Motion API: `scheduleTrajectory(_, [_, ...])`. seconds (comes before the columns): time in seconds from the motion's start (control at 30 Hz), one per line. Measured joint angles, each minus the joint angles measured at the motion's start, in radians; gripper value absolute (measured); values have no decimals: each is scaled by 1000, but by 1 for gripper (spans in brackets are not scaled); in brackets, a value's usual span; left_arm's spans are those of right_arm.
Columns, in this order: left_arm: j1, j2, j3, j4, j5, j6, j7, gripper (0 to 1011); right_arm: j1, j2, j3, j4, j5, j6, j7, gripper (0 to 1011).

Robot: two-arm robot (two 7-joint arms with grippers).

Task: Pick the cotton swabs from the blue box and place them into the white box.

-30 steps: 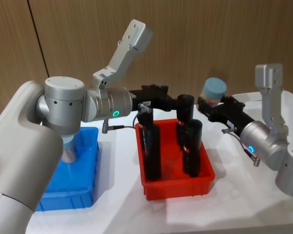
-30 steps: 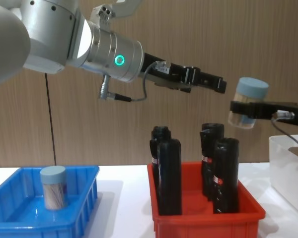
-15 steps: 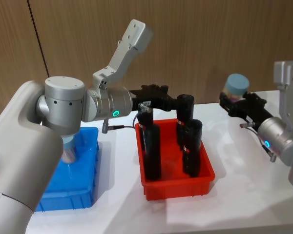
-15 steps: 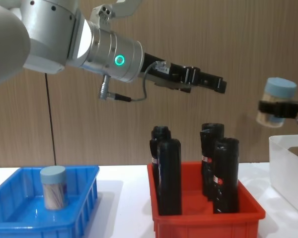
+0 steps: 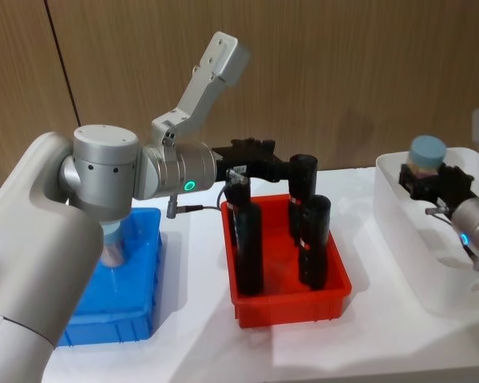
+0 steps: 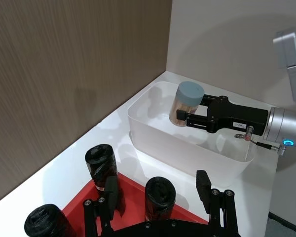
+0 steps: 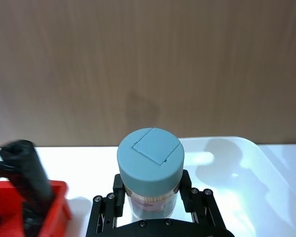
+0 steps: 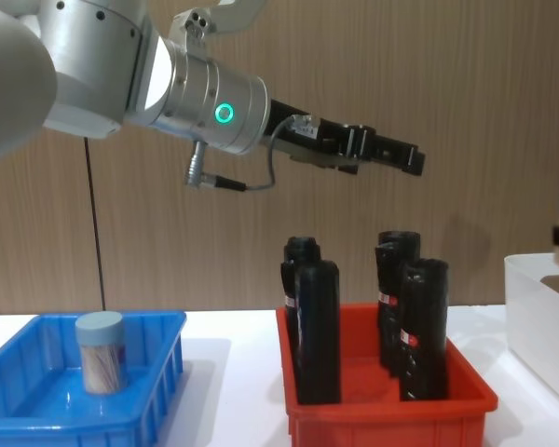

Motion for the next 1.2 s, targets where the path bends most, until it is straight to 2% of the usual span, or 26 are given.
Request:
scheduleTrajectory(0.2, [0, 0, 0, 0, 0, 0, 0, 1004, 13, 9, 16, 45, -15, 19, -22, 667])
scheduleTrajectory(0.3, [0, 0, 0, 0, 0, 0, 0, 1004, 19, 12, 23, 64, -21, 25, -29, 731])
scheduleTrajectory(0.5, [0, 0, 0, 0, 0, 0, 0, 1004, 26, 18, 34, 89, -27, 29, -35, 922])
scheduleTrajectory(0.63, [0, 0, 0, 0, 0, 0, 0, 1004, 27, 20, 38, 94, -28, 29, -38, 1001])
scheduleTrajectory(1.2, [0, 0, 0, 0, 0, 0, 0, 1004, 13, 24, 49, 68, -30, 12, -42, 1001])
